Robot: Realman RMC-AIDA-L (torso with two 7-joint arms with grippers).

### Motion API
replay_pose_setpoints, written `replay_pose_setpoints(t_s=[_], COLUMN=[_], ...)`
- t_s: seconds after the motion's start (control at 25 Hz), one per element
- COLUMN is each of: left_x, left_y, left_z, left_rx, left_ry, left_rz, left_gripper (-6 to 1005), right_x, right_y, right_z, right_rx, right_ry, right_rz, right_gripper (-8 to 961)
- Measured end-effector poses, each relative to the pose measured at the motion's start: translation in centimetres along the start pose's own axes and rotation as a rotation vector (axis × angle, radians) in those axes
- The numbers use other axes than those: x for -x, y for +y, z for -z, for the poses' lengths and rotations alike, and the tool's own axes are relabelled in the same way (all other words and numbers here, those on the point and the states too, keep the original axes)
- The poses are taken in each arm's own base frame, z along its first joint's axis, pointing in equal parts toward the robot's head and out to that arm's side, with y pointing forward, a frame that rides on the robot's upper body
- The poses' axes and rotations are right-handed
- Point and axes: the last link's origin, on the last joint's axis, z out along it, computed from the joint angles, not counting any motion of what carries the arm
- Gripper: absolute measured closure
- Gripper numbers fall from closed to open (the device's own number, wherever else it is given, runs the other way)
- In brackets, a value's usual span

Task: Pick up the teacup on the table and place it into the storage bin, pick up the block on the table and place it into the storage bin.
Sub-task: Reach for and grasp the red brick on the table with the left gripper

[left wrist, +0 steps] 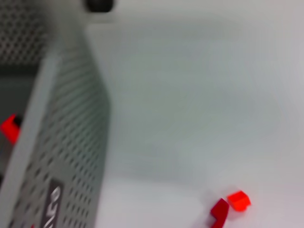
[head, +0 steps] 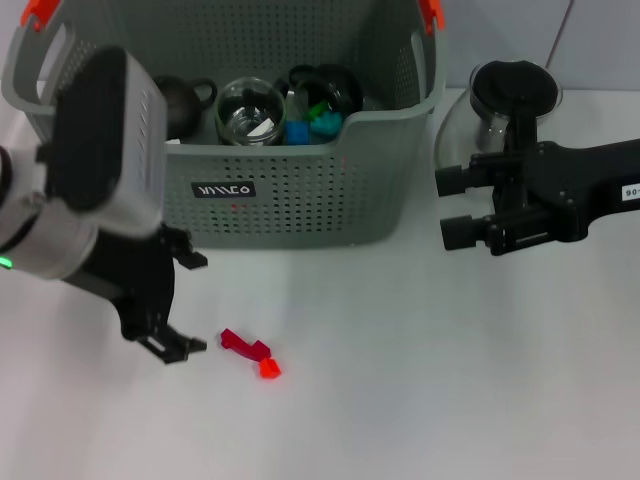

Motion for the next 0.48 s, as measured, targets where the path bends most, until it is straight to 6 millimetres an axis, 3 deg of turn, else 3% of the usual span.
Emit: replay_pose_setpoints(t_s=[0.24, 0.48], left_x=[-1.1, -2.5], left_y=[1.3, 2.3], left_z=[-1.5, -3.1], left_rx=[0.046, 0.094], left_ry=[-0.123, -0.165], left_rz=[-0.237, -0.361], left_gripper=[61, 61], right_x=[0.0, -0.1], right_y=[-0.1, 0.1], right_z=[0.3, 0.3], right_rx=[-0.007, -0.001], right_ry=[-0.048, -0.06], right_rz=[-0.027, -0.033], right_gripper=[28, 29])
